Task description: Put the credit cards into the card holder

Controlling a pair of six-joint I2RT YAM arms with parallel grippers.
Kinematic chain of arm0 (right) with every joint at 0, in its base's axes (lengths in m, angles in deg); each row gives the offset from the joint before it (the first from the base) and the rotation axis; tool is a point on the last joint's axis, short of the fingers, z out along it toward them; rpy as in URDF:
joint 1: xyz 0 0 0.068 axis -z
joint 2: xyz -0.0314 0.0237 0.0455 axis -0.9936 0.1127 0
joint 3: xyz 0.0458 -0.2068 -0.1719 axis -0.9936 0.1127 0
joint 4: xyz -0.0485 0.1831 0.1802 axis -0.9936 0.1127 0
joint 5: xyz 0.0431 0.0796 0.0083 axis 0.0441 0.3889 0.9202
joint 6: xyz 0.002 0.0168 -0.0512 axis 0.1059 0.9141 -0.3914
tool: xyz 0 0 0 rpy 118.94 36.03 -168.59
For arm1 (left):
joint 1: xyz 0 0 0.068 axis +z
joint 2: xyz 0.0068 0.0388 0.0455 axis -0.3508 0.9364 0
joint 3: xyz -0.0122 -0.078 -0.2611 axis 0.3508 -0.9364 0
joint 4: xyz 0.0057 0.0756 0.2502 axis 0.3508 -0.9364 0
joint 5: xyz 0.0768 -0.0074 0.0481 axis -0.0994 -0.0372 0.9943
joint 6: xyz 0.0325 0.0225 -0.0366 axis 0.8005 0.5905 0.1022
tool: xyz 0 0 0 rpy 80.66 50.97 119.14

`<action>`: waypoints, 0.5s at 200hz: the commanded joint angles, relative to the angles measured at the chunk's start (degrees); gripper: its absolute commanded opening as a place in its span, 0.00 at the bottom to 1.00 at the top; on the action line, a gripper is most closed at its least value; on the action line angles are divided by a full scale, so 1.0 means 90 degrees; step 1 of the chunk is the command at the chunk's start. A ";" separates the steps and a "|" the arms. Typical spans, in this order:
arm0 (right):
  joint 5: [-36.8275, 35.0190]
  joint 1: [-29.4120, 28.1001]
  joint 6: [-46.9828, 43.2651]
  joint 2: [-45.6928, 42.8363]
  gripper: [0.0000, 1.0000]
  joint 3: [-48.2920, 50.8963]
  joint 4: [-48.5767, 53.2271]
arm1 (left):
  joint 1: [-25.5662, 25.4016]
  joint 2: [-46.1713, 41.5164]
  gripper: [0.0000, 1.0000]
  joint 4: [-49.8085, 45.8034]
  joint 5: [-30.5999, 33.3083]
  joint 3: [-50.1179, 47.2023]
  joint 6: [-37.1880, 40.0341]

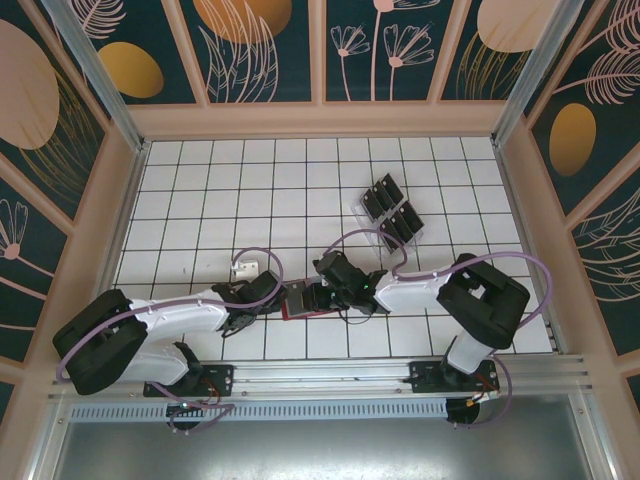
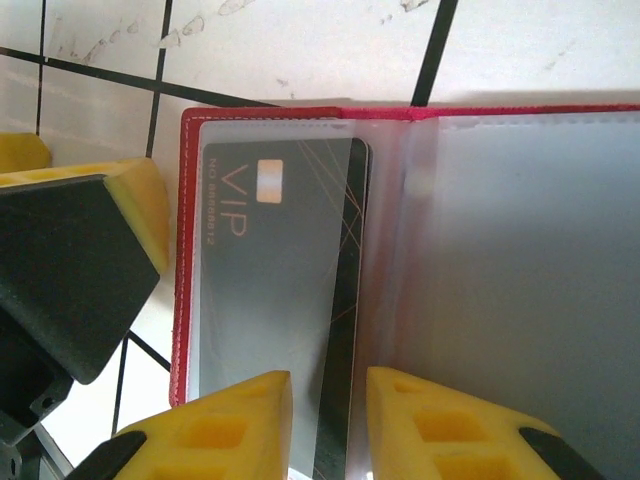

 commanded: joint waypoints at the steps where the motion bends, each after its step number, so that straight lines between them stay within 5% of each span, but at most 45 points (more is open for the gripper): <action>1: 0.0105 -0.0083 0.0057 0.0178 0.26 0.0039 -0.0141 | 0.0009 0.0142 0.98 0.0104 -0.0068 -0.0082 0.0071; 100: 0.0454 -0.0172 -0.0035 0.0477 0.20 -0.0335 -0.0112 | 0.0005 0.0293 0.99 0.0299 -0.0149 -0.0125 0.0077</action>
